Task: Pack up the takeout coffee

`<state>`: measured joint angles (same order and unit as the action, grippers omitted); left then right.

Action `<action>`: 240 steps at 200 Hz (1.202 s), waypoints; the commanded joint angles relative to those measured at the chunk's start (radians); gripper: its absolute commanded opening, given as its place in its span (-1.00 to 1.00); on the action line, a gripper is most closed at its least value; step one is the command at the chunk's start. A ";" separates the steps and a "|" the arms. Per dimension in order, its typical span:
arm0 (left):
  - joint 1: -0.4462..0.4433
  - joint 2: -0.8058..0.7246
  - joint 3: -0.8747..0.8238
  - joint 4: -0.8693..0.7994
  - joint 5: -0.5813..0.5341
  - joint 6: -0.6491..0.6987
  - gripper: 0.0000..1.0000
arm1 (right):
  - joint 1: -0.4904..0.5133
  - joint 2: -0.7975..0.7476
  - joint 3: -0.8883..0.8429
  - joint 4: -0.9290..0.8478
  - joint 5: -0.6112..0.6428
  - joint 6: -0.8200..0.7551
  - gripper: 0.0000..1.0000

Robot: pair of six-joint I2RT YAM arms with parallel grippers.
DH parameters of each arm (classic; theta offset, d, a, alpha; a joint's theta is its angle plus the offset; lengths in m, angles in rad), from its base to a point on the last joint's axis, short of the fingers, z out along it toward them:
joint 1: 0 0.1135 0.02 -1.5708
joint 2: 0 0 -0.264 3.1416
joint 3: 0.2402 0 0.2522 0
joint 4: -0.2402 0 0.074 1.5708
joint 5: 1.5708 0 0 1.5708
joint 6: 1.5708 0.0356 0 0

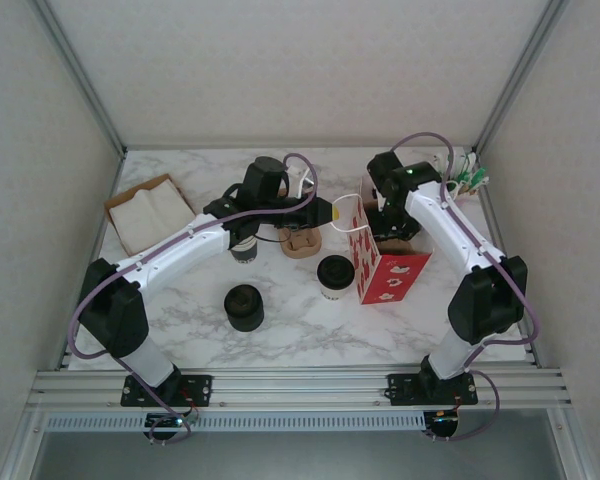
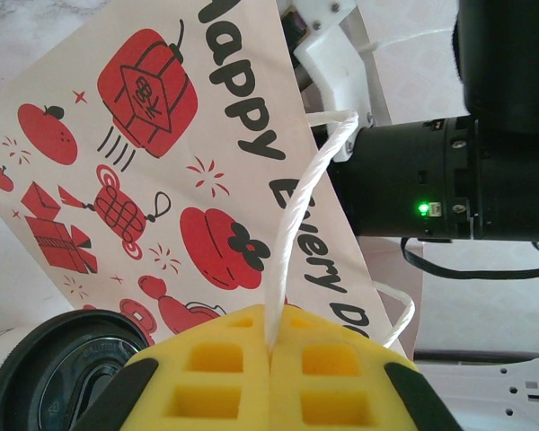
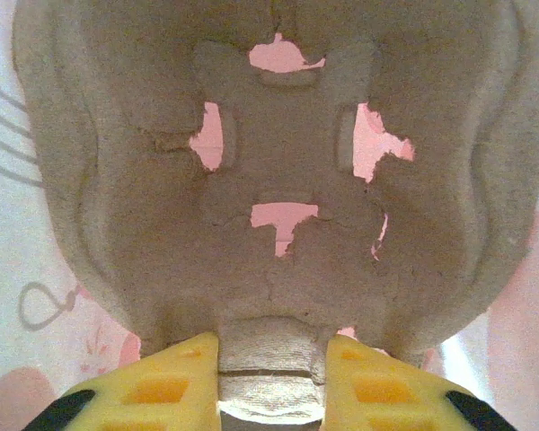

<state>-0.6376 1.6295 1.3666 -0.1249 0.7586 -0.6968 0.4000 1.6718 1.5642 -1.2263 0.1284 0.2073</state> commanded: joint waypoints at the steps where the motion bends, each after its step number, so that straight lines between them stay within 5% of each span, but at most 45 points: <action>1: 0.010 -0.004 0.017 0.022 -0.012 -0.009 -1.00 | 0.006 0.013 -0.042 0.022 -0.014 0.032 -0.47; 88: 0.013 -0.004 0.002 0.042 -0.011 -0.018 -1.00 | 0.015 0.044 -0.127 0.117 0.010 0.005 -0.49; 167: 0.035 0.003 0.009 0.124 -0.067 -0.071 -0.99 | 0.007 0.145 0.003 0.143 0.059 -0.124 -0.49; 240: 0.041 0.015 0.000 0.146 -0.105 -0.090 -0.98 | -0.024 0.177 -0.035 0.172 -0.010 -0.147 -0.47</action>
<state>-0.6048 1.6379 1.3666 -0.0181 0.6796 -0.7731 0.3920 1.8256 1.5501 -1.0615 0.1505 0.0811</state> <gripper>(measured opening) 0.045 0.263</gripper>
